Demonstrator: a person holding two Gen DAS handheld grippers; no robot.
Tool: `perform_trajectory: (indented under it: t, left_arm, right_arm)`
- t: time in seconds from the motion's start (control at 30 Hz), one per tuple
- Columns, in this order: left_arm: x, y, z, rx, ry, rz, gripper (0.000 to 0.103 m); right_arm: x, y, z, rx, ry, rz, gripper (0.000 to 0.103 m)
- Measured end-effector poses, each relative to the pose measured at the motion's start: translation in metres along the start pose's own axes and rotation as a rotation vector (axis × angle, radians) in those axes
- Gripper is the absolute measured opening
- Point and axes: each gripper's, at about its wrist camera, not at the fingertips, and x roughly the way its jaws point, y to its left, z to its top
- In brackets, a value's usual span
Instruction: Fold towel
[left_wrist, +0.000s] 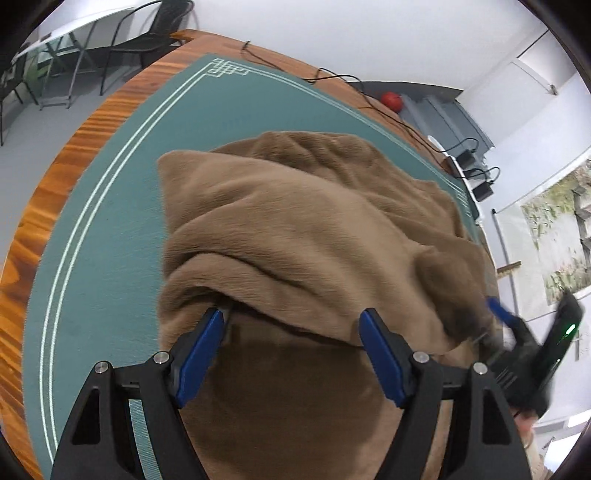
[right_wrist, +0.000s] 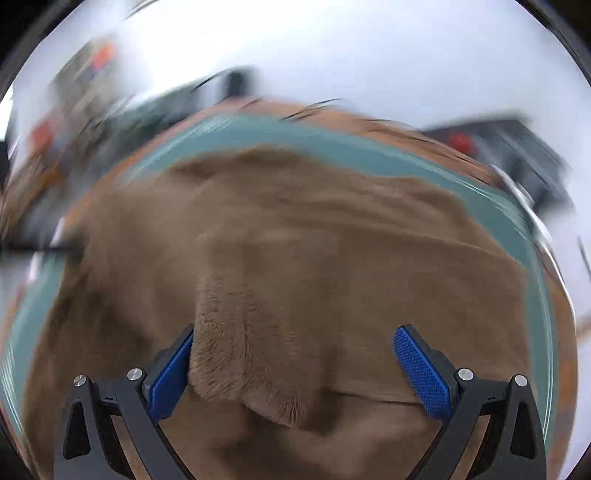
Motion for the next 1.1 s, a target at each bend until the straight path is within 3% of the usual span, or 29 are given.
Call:
perform_trajectory:
  t: [0.1, 0.2, 0.37, 0.53, 0.6, 0.67, 0.73, 0.9, 0.97, 1.03, 1.1]
  left_arm:
    - [0.003, 0.006, -0.002, -0.006, 0.008, 0.018, 0.079]
    - [0.006, 0.011, -0.003, -0.008, 0.017, 0.029, 0.079]
    - [0.009, 0.019, -0.006, -0.011, 0.033, 0.048, 0.079]
    - [0.005, 0.027, -0.010, -0.011, 0.033, 0.081, 0.079]
    - [0.006, 0.031, -0.011, -0.018, 0.032, 0.089, 0.079]
    - [0.006, 0.034, -0.012, -0.028, 0.031, 0.090, 0.079]
    - [0.007, 0.035, -0.012, -0.031, 0.030, 0.095, 0.079]
    - [0.008, 0.035, -0.010, -0.033, 0.031, 0.105, 0.079]
    - [0.009, 0.036, -0.010, -0.034, 0.032, 0.109, 0.079]
    - [0.009, 0.036, -0.009, -0.035, 0.033, 0.113, 0.079]
    - [0.009, 0.036, -0.009, -0.037, 0.033, 0.115, 0.079]
  right_arm:
    - [-0.018, -0.050, -0.002, 0.179, -0.042, -0.148, 0.103]
    - [-0.027, -0.070, -0.005, 0.211, -0.049, -0.177, 0.103]
    - [-0.024, -0.061, 0.001, 0.125, -0.055, 0.064, 0.103]
    - [0.017, -0.075, 0.013, 0.201, -0.005, 0.146, 0.101]
    - [0.033, -0.079, 0.017, 0.210, 0.033, 0.163, 0.088]
    - [0.050, -0.080, 0.017, 0.221, 0.086, 0.190, 0.058]
    - [0.067, -0.077, 0.015, 0.229, 0.147, 0.229, 0.056]
    - [0.075, -0.067, 0.013, 0.204, 0.156, 0.250, 0.054]
    - [0.073, -0.065, 0.014, 0.198, 0.153, 0.259, 0.025]
    - [0.065, -0.064, 0.016, 0.195, 0.138, 0.269, 0.014]
    - [0.047, -0.066, 0.024, 0.210, 0.081, 0.299, 0.012]
